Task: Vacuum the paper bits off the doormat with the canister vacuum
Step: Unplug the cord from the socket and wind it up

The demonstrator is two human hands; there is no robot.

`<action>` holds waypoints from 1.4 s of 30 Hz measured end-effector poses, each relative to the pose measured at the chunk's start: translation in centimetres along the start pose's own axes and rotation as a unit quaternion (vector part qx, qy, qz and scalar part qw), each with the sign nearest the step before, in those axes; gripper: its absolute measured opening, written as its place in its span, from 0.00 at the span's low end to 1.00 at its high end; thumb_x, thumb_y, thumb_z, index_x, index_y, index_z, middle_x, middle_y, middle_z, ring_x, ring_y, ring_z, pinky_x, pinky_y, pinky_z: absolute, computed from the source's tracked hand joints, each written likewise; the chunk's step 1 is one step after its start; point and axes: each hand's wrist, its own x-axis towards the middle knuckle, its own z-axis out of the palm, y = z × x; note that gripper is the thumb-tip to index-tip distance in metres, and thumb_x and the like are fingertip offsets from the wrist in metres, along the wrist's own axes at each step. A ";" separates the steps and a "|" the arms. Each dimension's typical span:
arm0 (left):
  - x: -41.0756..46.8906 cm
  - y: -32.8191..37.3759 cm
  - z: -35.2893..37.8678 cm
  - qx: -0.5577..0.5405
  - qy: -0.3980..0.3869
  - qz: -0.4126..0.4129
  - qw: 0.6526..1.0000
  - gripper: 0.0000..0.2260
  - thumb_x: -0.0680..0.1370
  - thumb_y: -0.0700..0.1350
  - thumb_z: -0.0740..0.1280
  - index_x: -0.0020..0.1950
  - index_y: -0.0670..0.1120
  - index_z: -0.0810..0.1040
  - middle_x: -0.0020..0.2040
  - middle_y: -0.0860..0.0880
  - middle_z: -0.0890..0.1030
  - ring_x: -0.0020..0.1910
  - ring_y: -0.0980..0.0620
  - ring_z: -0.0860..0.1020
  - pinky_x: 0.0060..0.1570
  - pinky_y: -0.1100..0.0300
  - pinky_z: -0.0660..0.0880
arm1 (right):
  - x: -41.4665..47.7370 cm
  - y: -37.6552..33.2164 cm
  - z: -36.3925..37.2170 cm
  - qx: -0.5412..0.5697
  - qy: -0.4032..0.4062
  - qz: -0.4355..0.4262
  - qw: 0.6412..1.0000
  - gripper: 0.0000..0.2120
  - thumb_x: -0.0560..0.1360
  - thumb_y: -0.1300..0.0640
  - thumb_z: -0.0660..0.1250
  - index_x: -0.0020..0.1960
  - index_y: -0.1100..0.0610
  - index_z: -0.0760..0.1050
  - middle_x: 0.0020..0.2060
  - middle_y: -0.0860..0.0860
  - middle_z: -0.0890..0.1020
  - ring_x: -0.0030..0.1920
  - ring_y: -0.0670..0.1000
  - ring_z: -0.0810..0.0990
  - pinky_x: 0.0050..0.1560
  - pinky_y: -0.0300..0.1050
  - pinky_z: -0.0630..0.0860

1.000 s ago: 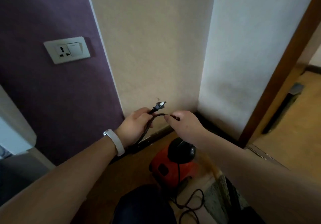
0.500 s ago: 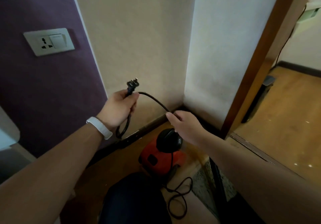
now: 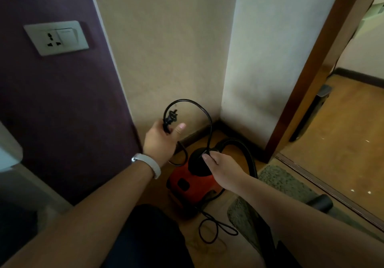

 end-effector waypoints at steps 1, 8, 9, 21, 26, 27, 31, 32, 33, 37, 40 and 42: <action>-0.6 0.4 1.0 -0.008 -0.013 0.015 1.000 0.20 0.74 0.61 0.69 0.48 0.44 0.74 0.39 0.51 0.79 0.37 0.55 0.77 0.35 0.62 0.72 | 0.0 -0.1 0.0 -0.006 0.006 0.001 1.000 0.19 0.84 0.44 0.52 0.45 0.54 0.73 0.31 0.50 0.72 0.28 0.49 0.71 0.29 0.40 0.64; -2.6 3.2 6.0 -0.204 -0.158 0.013 0.966 0.16 0.70 0.47 0.78 0.46 0.46 0.73 0.42 0.47 0.84 0.41 0.51 0.83 0.41 0.59 0.78 | 0.1 0.4 -0.6 -0.102 -0.033 -0.007 0.994 0.13 0.84 0.49 0.55 0.55 0.54 0.76 0.41 0.51 0.80 0.42 0.52 0.79 0.42 0.47 0.75; -2.6 3.3 6.3 -0.218 -0.174 0.014 0.960 0.15 0.71 0.45 0.77 0.46 0.46 0.71 0.42 0.45 0.84 0.41 0.49 0.83 0.41 0.56 0.79 | 0.0 0.6 -0.7 -0.109 -0.039 -0.015 0.993 0.12 0.83 0.53 0.57 0.59 0.55 0.77 0.46 0.53 0.81 0.47 0.54 0.80 0.47 0.47 0.76; 5.5 1.1 3.5 -0.190 -0.075 0.022 0.979 0.05 0.81 0.45 0.63 0.56 0.49 0.72 0.33 0.53 0.68 0.27 0.58 0.67 0.25 0.65 0.67 | 2.1 7.3 2.2 0.077 -0.112 0.094 0.986 0.14 0.83 0.46 0.60 0.57 0.54 0.77 0.41 0.46 0.76 0.39 0.46 0.75 0.37 0.38 0.68; 5.6 -5.8 5.7 0.152 -0.189 0.147 0.959 0.05 0.79 0.44 0.67 0.53 0.48 0.73 0.43 0.49 0.79 0.42 0.48 0.78 0.40 0.54 0.74 | 3.3 10.5 4.7 0.149 -0.090 0.141 0.975 0.13 0.81 0.47 0.63 0.43 0.53 0.78 0.35 0.51 0.78 0.38 0.51 0.77 0.44 0.57 0.78; 5.1 -7.1 6.5 0.183 -0.234 0.145 0.944 0.06 0.78 0.44 0.68 0.54 0.50 0.73 0.46 0.48 0.79 0.47 0.46 0.79 0.43 0.53 0.74 | 3.6 10.9 4.9 0.170 -0.073 0.145 0.972 0.14 0.80 0.47 0.65 0.41 0.53 0.78 0.35 0.51 0.78 0.38 0.52 0.78 0.46 0.58 0.79; 2.4 -8.9 10.2 0.211 -0.370 0.086 0.901 0.21 0.73 0.56 0.73 0.64 0.55 0.75 0.55 0.53 0.80 0.54 0.51 0.78 0.53 0.52 0.76 | 4.7 12.2 5.1 0.310 -0.040 0.194 0.930 0.11 0.80 0.52 0.67 0.43 0.55 0.83 0.36 0.51 0.83 0.40 0.51 0.83 0.44 0.49 0.82; 2.0 -9.2 11.4 0.214 -0.394 0.092 0.889 0.28 0.71 0.58 0.74 0.68 0.56 0.72 0.60 0.54 0.79 0.59 0.51 0.77 0.57 0.52 0.75 | 5.0 12.6 5.3 0.327 -0.041 0.201 0.923 0.11 0.80 0.52 0.66 0.47 0.56 0.83 0.39 0.52 0.84 0.43 0.52 0.84 0.47 0.49 0.83; 1.7 -9.4 12.5 0.220 -0.415 0.098 0.877 0.35 0.69 0.60 0.76 0.73 0.56 0.67 0.66 0.54 0.76 0.64 0.51 0.74 0.60 0.52 0.74 | 5.3 12.9 5.4 0.337 -0.041 0.205 0.918 0.11 0.81 0.52 0.66 0.50 0.56 0.83 0.42 0.53 0.86 0.45 0.53 0.85 0.49 0.52 0.83; 1.7 -10.8 16.5 0.234 -0.447 0.080 0.860 0.51 0.62 0.64 0.78 0.78 0.59 0.54 0.73 0.54 0.67 0.70 0.48 0.69 0.63 0.50 0.72 | 6.1 13.5 5.7 0.381 -0.047 0.210 0.899 0.12 0.82 0.53 0.64 0.54 0.59 0.82 0.48 0.59 0.85 0.49 0.60 0.85 0.51 0.59 0.83; 1.8 -11.5 18.4 0.198 -0.440 0.080 0.872 0.34 0.59 0.66 0.76 0.62 0.62 0.71 0.56 0.56 0.73 0.53 0.52 0.77 0.49 0.53 0.76 | 6.6 14.0 5.6 0.399 -0.032 0.222 0.889 0.12 0.82 0.54 0.64 0.53 0.63 0.81 0.47 0.60 0.84 0.48 0.60 0.85 0.47 0.57 0.84; 1.7 -12.0 19.5 0.181 -0.434 0.067 0.880 0.31 0.58 0.65 0.75 0.55 0.55 0.72 0.49 0.55 0.73 0.45 0.55 0.76 0.43 0.54 0.76 | 6.7 14.7 5.7 0.394 -0.028 0.234 0.888 0.13 0.82 0.55 0.64 0.50 0.64 0.80 0.43 0.59 0.83 0.46 0.59 0.84 0.48 0.55 0.84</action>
